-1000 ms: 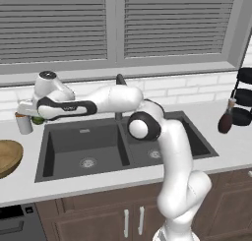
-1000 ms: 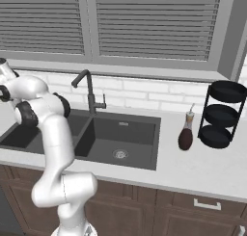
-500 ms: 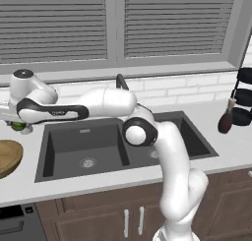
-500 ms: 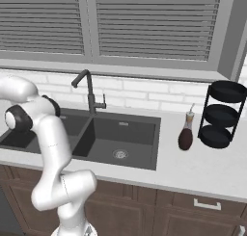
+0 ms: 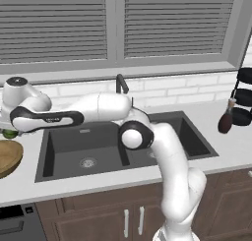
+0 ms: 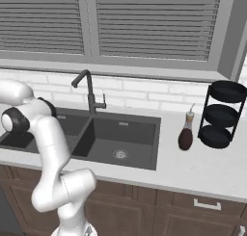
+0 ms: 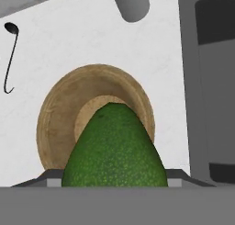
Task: Pick the avocado from the sink and place it in the bowl. Then pick the bowl and place it in the microwave. Then close the microwave door and press the start button.
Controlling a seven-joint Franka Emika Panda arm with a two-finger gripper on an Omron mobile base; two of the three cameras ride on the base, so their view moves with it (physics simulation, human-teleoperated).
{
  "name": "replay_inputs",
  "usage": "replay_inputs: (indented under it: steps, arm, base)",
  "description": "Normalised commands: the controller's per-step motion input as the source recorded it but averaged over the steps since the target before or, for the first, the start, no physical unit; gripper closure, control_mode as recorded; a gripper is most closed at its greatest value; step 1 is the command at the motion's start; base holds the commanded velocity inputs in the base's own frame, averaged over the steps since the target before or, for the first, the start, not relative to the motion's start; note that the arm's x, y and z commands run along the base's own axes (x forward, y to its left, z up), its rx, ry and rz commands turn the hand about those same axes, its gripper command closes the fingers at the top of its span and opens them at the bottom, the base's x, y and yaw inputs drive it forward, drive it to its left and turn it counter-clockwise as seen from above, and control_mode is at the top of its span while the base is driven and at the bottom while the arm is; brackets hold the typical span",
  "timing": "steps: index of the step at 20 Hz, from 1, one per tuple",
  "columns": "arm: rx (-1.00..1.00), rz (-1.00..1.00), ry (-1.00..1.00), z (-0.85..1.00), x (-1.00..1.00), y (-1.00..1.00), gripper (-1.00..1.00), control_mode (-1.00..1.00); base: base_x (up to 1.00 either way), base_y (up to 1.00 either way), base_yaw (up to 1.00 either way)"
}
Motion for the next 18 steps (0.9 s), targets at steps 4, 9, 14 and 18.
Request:
replay_inputs:
  steps: [4, 9, 14, 18]
  arm:
    - [0.0, 0.0, 0.0, -0.27, 0.01, 0.46, 1.0, -1.0]
    - [0.0, 0.0, 0.0, -0.33, 0.13, 0.55, 1.0, -1.0]
    - [-0.06, -0.01, 0.01, -0.03, 0.31, 0.56, 1.0, -1.0]
    - [-0.08, -0.01, 0.04, -0.04, 0.14, 0.23, 1.0, -1.0]
  base:
    - [0.0, 0.0, 0.0]
    - [0.0, 0.0, 0.0]
    - [0.0, 0.0, 0.0]
    - [0.0, 0.0, 0.0]
